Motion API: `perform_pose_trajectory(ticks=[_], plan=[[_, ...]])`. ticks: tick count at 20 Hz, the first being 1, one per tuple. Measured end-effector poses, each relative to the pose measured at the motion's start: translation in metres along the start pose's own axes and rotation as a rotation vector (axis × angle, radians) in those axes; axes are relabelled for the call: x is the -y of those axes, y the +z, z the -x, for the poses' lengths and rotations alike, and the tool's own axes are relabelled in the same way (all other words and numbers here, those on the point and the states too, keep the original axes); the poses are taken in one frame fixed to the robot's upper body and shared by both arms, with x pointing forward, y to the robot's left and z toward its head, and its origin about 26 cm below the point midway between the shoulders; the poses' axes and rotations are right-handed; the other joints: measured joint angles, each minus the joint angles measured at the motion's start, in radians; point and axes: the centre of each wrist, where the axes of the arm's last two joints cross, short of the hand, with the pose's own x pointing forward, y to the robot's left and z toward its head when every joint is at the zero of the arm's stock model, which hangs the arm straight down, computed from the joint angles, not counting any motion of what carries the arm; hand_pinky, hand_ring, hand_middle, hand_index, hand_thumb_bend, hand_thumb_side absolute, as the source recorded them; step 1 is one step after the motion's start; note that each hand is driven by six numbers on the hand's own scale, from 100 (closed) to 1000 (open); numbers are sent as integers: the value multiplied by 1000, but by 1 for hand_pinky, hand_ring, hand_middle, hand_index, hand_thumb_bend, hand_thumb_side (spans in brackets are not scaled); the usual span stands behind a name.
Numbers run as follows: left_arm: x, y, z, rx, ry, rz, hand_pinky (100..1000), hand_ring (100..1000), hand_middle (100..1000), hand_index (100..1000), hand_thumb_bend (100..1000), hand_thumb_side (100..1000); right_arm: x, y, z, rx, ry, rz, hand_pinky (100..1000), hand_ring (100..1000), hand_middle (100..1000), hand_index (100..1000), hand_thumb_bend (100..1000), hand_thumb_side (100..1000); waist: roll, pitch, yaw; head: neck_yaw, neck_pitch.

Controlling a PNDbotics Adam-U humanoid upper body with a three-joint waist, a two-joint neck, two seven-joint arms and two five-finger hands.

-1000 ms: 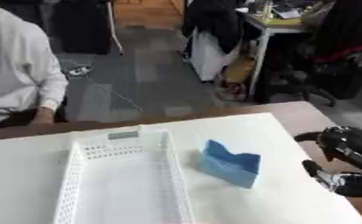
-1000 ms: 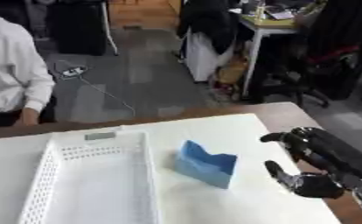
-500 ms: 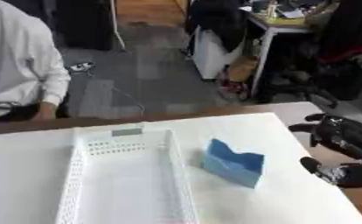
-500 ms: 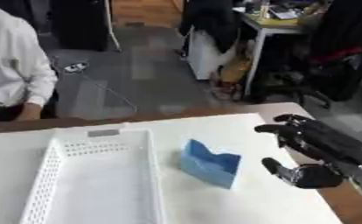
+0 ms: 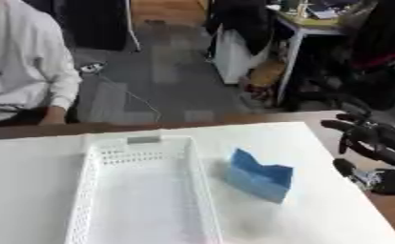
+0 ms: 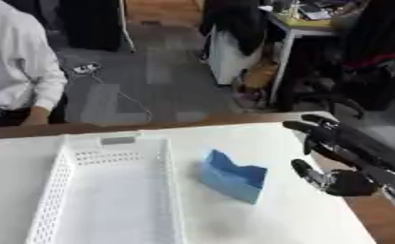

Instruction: Pick up objects on the table and place them in the box.

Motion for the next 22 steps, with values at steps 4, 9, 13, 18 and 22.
perform_pose_trajectory(ticks=[4, 9, 13, 18, 22], plan=[[0, -1, 0, 4, 0, 0, 451, 374, 526, 602, 680, 809, 0, -2, 1, 6, 13, -11, 1000, 631, 100, 1000, 228, 915, 0, 1, 2, 0, 0], [1, -4, 0, 13, 2, -7, 452, 375, 526, 602, 680, 810, -3, -2, 0, 29, -10, -5, 1000, 632, 175, 1000, 218, 867, -2, 7, 9, 5, 0], [0, -5, 0, 14, 1, -6, 453, 375, 527, 602, 680, 810, -4, -2, 0, 74, -90, 88, 996, 737, 433, 1000, 208, 815, -6, 7, 13, 17, 0], [0, -5, 0, 13, 1, -5, 453, 375, 527, 602, 680, 811, -4, -2, 0, 124, -144, 238, 971, 732, 448, 1000, 214, 802, -6, 7, 13, 28, 0], [0, -5, 0, 13, 0, -4, 453, 375, 527, 602, 679, 811, -5, -1, 1, 135, -140, 268, 911, 726, 437, 1000, 209, 805, -6, 7, 13, 31, 0]])
